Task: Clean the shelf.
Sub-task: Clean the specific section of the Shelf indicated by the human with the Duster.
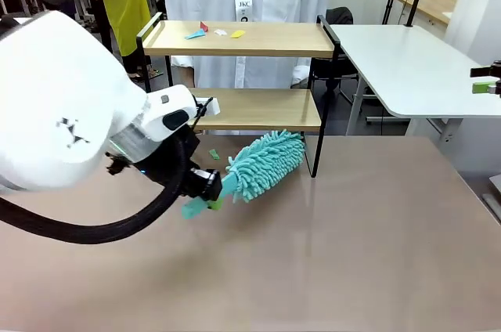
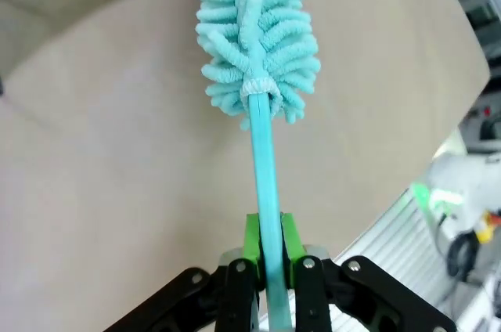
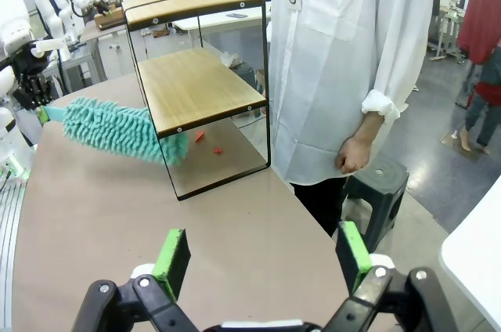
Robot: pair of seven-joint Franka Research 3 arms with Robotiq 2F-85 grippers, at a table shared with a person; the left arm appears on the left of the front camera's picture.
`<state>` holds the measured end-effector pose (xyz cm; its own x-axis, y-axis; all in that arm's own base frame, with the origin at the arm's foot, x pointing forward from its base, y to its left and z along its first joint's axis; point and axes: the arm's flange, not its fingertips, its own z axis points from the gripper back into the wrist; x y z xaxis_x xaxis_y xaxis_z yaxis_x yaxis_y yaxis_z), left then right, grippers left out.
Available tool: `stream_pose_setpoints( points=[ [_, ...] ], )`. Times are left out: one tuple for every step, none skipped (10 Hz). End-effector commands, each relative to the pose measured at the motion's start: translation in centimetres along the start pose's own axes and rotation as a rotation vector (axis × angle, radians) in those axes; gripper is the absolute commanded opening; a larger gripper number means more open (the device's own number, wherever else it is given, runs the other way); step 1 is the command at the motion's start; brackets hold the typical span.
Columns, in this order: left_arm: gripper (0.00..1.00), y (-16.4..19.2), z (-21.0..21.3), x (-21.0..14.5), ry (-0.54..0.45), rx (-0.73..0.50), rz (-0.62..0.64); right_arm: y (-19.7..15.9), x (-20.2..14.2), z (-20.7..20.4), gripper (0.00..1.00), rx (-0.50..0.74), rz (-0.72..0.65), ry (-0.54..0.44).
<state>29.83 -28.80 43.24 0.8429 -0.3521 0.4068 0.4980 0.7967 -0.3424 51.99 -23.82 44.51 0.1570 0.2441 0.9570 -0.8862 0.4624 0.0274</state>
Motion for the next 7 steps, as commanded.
stream_pose_setpoints(
  points=[
    [0.13, -1.5, -3.2, 1.2, -0.088, 0.007, 0.081, 0.0, 0.2, -0.1, 1.00, -0.007, 0.005, 0.004],
    [0.13, -2.5, -4.9, 2.0, -0.105, 0.006, 0.109, 0.0, 0.2, -0.1, 1.00, -0.007, 0.005, 0.004],
    [0.13, -3.3, -6.2, 2.8, -0.135, 0.008, 0.141, 0.0, 0.2, -0.1, 1.00, -0.007, 0.005, 0.004],
    [0.13, -4.1, -7.4, 3.5, -0.141, 0.014, 0.151, 0.0, 0.2, -0.1, 1.00, -0.007, 0.005, 0.004],
    [0.13, -4.7, -8.8, 4.1, -0.160, 0.017, 0.177, 0.0, 0.2, -0.1, 1.00, -0.007, 0.005, 0.004],
    [0.13, -5.0, -9.8, 4.6, -0.178, 0.034, 0.210, 0.0, 0.2, -0.1, 1.00, -0.007, 0.005, 0.004],
    [0.13, -5.3, -10.9, 4.8, -0.189, 0.051, 0.250, 0.0, 0.2, -0.1, 1.00, -0.007, 0.005, 0.004]
  ],
)
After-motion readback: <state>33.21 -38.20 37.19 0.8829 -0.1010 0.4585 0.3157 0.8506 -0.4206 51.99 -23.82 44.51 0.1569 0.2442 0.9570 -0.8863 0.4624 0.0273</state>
